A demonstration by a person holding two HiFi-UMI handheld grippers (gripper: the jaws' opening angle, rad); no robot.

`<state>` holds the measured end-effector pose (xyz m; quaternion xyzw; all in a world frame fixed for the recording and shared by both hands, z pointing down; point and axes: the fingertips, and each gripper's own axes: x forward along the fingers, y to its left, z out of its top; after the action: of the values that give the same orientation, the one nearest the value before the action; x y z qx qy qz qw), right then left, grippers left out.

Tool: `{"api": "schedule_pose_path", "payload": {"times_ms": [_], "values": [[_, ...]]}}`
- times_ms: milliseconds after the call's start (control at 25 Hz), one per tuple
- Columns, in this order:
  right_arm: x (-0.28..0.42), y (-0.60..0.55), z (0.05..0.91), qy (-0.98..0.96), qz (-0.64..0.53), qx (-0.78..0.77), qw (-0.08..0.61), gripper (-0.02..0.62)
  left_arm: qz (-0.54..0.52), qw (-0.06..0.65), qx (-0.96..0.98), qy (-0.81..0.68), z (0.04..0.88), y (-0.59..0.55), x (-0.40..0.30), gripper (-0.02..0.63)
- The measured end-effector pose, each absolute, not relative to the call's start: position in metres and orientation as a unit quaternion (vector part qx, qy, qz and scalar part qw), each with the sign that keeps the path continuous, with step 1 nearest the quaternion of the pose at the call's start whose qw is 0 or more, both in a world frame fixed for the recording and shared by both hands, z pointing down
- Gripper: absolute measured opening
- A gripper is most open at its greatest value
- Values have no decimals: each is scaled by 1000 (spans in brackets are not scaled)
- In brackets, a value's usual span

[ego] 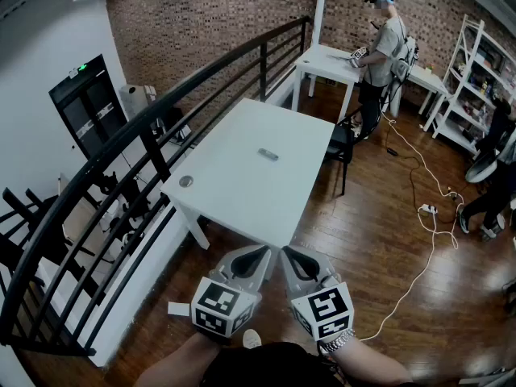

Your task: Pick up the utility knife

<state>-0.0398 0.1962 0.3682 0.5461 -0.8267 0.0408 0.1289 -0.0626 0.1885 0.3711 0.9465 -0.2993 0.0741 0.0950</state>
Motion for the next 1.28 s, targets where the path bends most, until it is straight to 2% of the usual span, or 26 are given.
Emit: {"api": "schedule_pose_path", "payload": {"times_ms": [720, 1280], "values": [[-21, 96, 380, -832, 48, 535, 136, -8, 90, 105, 938, -317, 387, 98, -55, 17], [41, -3, 386, -873, 63, 466, 133, 9, 131, 108, 909, -380, 401, 10, 9, 17]]}}
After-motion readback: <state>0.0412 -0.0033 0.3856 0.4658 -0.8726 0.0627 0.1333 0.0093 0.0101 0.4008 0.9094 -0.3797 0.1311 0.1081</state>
